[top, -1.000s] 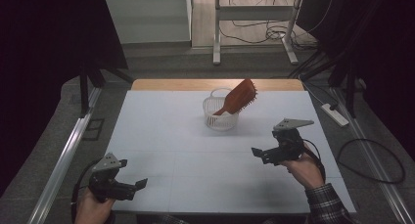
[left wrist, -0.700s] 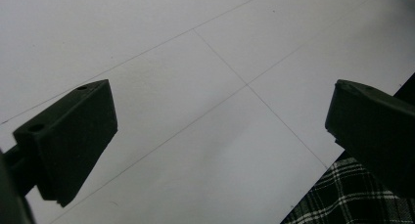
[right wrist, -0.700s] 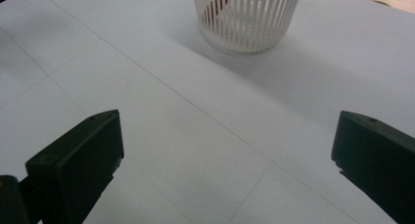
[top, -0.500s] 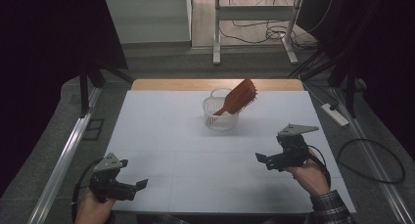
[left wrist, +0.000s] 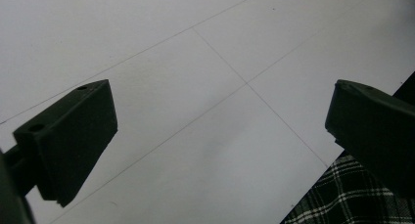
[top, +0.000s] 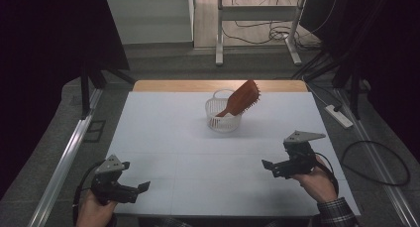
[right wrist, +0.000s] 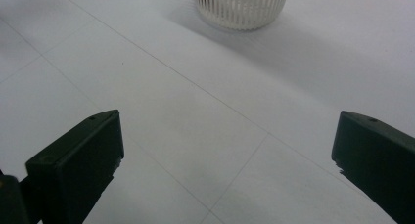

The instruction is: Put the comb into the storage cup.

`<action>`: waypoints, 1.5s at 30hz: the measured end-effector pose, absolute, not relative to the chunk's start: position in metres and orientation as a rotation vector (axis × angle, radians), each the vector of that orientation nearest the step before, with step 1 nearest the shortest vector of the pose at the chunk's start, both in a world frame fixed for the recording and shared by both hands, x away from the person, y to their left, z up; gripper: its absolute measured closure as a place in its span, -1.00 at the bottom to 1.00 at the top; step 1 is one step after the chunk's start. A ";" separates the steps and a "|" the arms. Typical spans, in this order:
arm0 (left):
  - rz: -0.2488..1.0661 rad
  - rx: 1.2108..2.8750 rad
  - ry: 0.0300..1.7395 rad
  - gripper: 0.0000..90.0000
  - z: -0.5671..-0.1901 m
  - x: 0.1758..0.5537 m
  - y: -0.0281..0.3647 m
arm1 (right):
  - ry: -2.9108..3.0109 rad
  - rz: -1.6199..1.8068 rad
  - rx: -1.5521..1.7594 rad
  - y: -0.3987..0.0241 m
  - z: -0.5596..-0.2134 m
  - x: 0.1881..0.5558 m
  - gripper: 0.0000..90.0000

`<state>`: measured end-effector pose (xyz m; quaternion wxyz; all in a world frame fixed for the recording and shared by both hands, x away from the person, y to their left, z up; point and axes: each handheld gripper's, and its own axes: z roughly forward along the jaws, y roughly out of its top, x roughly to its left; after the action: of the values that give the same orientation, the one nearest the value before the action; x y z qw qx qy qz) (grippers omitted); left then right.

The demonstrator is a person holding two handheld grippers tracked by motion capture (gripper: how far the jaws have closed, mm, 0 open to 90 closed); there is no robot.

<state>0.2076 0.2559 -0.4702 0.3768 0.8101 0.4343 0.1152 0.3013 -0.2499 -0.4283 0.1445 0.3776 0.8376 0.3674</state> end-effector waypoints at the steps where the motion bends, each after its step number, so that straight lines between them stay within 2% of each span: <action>1: 0.295 2.072 1.110 -1.00 -0.470 0.208 0.256 | 2.414 1.059 1.090 -0.250 -0.428 0.300 -1.00; 45: 0.296 2.074 1.109 -1.00 -0.470 0.208 0.255 | 2.363 0.999 1.191 -0.291 -0.439 0.277 -1.00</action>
<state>0.2083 0.2553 -0.4702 0.3759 0.8108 0.4336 0.1156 0.2772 -0.2912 -0.4386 0.1558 0.4160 0.8253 0.3487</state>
